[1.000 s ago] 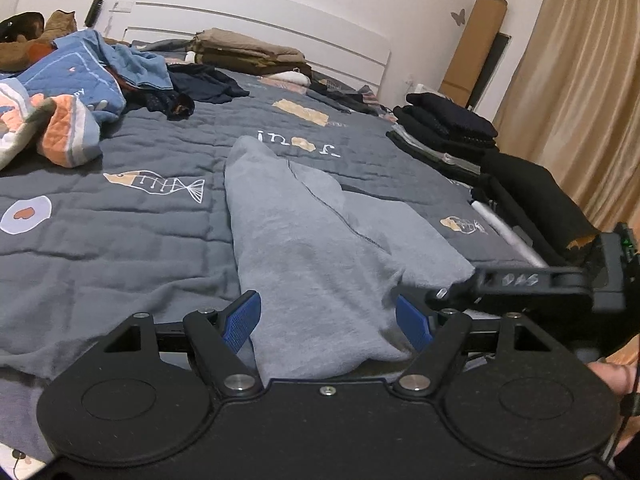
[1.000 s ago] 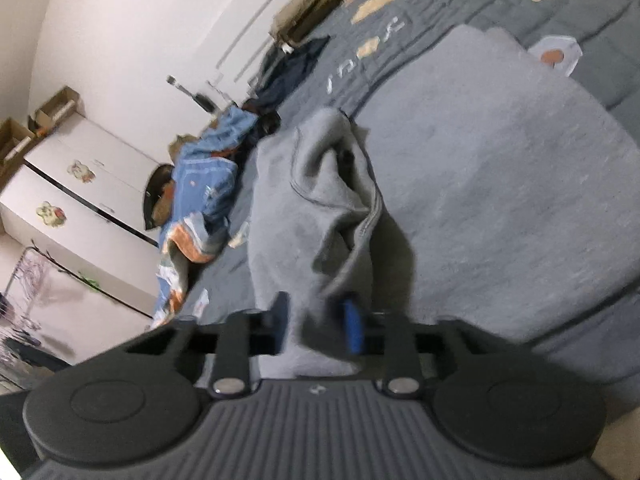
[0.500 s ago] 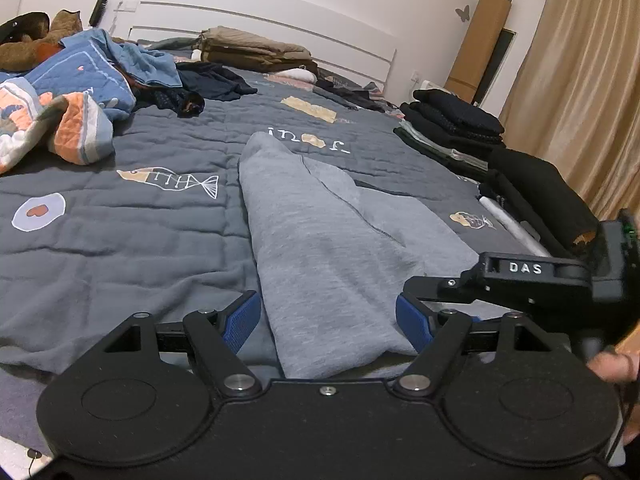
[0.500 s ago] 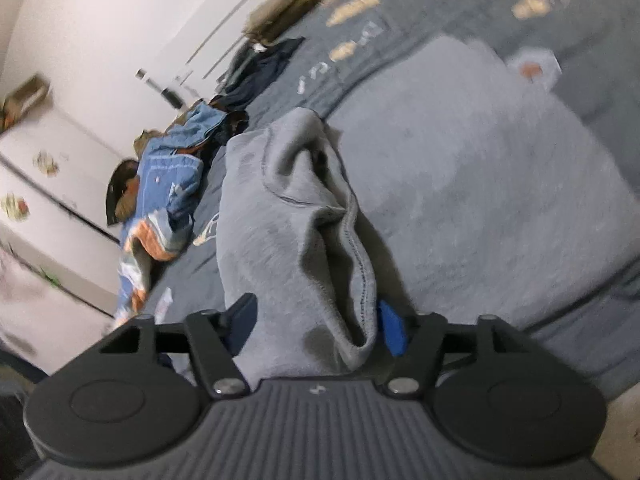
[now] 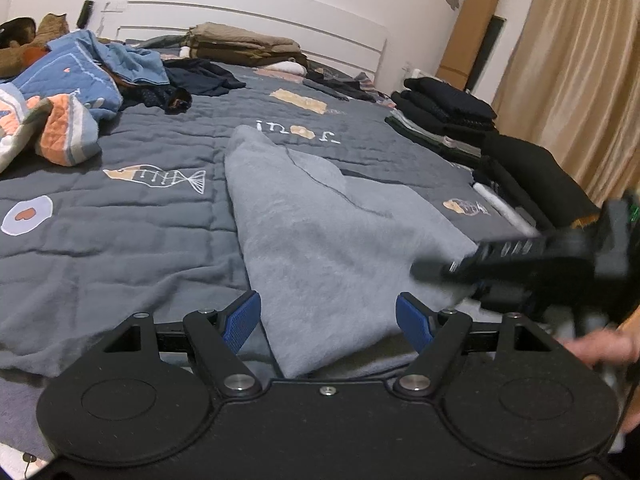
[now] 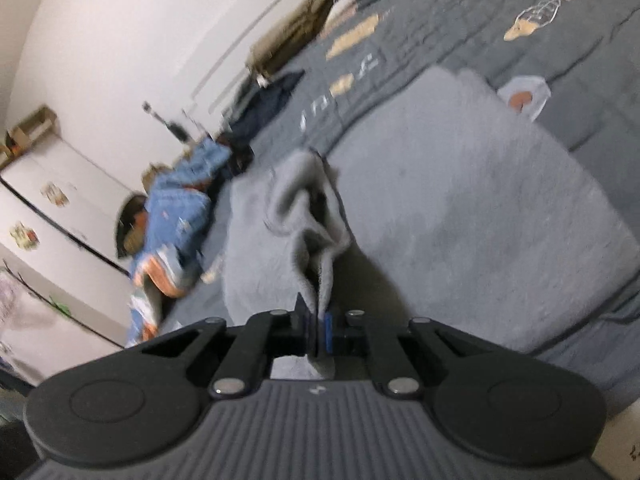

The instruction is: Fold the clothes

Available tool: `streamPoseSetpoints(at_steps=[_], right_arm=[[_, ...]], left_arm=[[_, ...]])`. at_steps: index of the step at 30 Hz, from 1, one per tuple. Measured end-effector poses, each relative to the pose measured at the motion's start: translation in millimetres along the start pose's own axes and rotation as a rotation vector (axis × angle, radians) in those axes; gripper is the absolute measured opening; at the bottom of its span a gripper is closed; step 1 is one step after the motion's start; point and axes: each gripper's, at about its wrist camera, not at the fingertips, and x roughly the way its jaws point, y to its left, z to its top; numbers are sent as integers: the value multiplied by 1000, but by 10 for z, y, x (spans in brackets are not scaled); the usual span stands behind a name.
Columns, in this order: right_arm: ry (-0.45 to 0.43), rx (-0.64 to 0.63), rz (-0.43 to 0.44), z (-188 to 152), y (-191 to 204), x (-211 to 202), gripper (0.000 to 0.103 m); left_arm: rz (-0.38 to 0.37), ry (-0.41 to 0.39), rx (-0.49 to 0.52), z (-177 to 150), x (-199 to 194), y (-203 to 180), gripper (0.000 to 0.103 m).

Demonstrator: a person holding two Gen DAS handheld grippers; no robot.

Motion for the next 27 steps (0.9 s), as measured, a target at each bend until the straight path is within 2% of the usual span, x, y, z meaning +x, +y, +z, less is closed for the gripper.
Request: streamPoseSetpoints(at_steps=[5, 14, 17, 20, 27], right_arm=[[-39, 19, 29, 101, -30, -161, 7], [-102, 38, 17, 170, -159, -361, 6], [-121, 48, 13, 195, -210, -421, 6], [-140, 61, 7, 223, -273, -474, 6], [-234, 104, -10, 359, -465, -740, 6]], left_arm=[[14, 9, 83, -52, 57, -147, 74], [140, -16, 423, -251, 224, -608, 74], [188, -29, 599, -391, 323, -792, 73], [225, -31, 717, -502, 426, -926, 73], [240, -50, 783, -562, 491, -1014, 71]])
